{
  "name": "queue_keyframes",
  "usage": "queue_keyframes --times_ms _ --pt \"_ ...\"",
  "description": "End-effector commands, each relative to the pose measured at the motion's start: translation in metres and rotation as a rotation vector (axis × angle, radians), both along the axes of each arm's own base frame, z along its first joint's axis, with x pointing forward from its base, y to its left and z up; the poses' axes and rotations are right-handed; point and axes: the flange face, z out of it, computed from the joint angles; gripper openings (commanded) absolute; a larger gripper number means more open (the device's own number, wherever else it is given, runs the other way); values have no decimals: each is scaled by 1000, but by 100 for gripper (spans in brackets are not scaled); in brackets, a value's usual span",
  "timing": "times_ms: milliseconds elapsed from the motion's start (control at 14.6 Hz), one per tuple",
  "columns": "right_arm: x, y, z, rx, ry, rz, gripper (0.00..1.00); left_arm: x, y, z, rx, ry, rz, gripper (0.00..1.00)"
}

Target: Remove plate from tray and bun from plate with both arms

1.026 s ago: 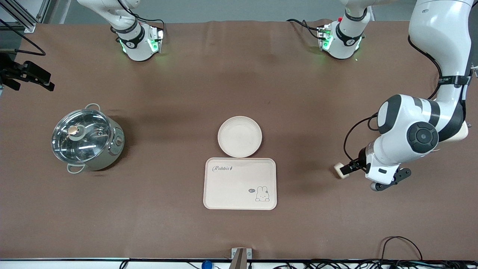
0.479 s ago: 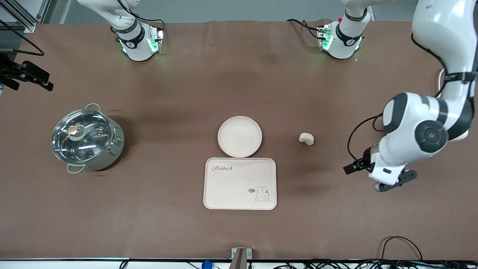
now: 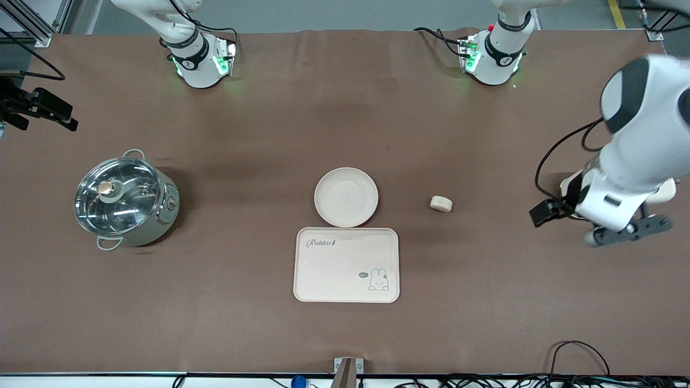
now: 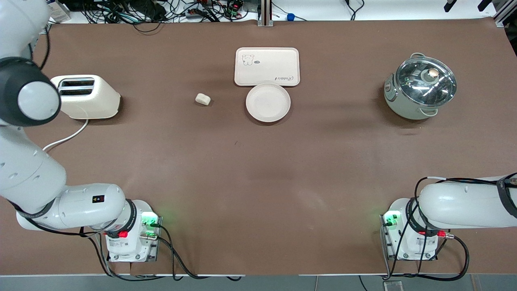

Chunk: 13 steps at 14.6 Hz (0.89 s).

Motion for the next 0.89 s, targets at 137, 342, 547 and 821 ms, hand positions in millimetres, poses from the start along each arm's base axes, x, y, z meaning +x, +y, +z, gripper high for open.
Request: queue_keyframes --times_ms 137,342,547,821 --pt "-7 2 4 -20 16 10 100 -80 10 100 13 3 -93 100" --pt "-7 2 4 -21 15 8 100 -108 15 110 1 77 -135 100" --pt "-7 0 4 -20 18 5 100 -129 31 103 -37 111 -151 100" --pt "-7 -2 3 -20 19 2 100 -134 37 100 -32 132 -141 100"
